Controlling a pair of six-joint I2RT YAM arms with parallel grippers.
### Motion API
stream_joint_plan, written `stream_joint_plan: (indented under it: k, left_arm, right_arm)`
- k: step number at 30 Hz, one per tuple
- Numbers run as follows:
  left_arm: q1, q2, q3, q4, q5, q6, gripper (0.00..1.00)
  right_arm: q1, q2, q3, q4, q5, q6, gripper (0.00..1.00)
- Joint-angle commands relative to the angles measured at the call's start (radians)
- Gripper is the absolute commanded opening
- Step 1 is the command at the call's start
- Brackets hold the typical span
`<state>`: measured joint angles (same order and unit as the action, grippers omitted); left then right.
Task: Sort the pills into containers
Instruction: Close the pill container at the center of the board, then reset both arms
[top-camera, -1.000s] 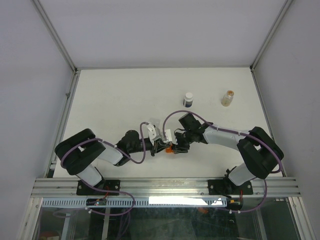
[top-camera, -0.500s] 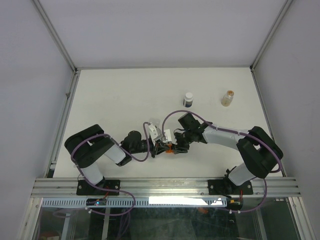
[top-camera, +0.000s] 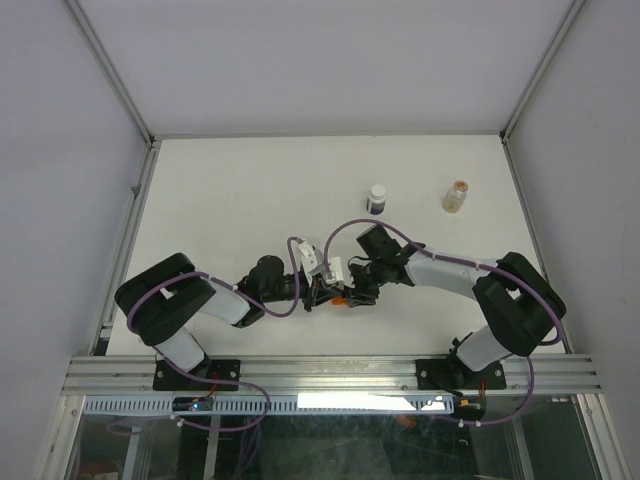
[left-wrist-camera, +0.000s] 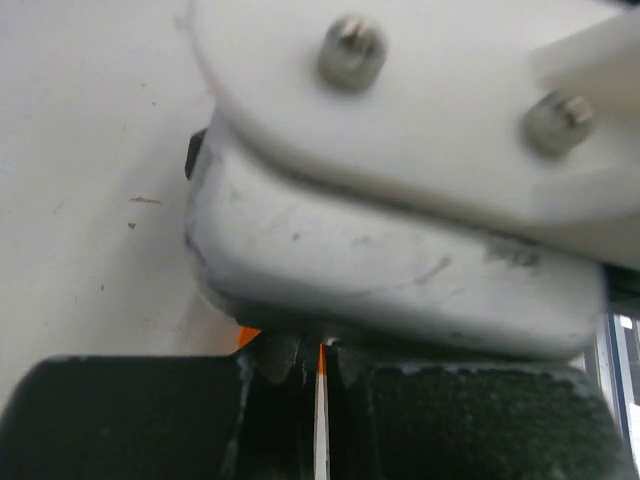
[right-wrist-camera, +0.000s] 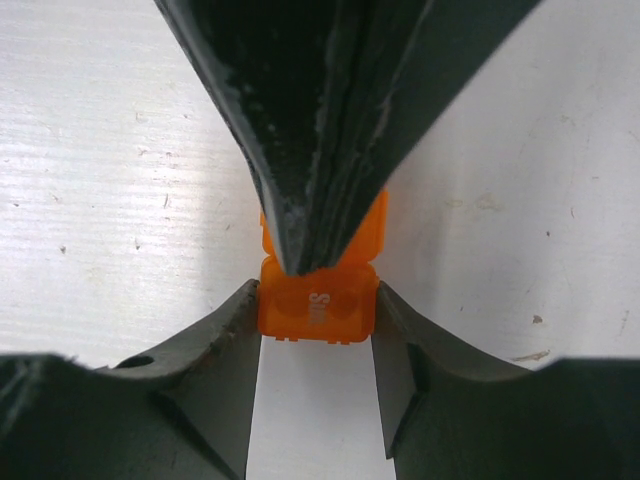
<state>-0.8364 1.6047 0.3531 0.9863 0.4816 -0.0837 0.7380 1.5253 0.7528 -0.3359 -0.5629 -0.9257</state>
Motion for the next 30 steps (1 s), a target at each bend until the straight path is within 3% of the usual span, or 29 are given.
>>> stream_joint_plan:
  k: [1,4,10,21,26,30]
  left_arm:
    - [-0.012,0.128,-0.002,-0.025,0.015,-0.065,0.0]
    - [-0.022,0.163,-0.008,-0.009,0.008,-0.112,0.0]
    - [-0.022,0.082,-0.041,-0.013,-0.062,-0.126,0.0]
    - [-0.014,-0.137,0.021,-0.096,-0.042,-0.087,0.0]
    - [-0.011,-0.075,0.03,-0.126,-0.032,-0.102,0.0]
    - [-0.009,0.056,-0.002,-0.124,-0.043,-0.213,0.0]
  right_arm:
    - [0.008,0.011,0.038,-0.001,-0.002,0.007,0.43]
    - [0.008,0.01,0.039,-0.003,0.0,0.01,0.42]
    - [0.009,0.012,0.041,-0.003,-0.002,0.014,0.43]
    - [0.009,0.012,0.042,-0.001,0.004,0.018,0.43]
    - [0.009,0.012,0.042,-0.002,0.005,0.019,0.43]
    - [0.009,0.014,0.043,-0.004,0.001,0.019,0.43]
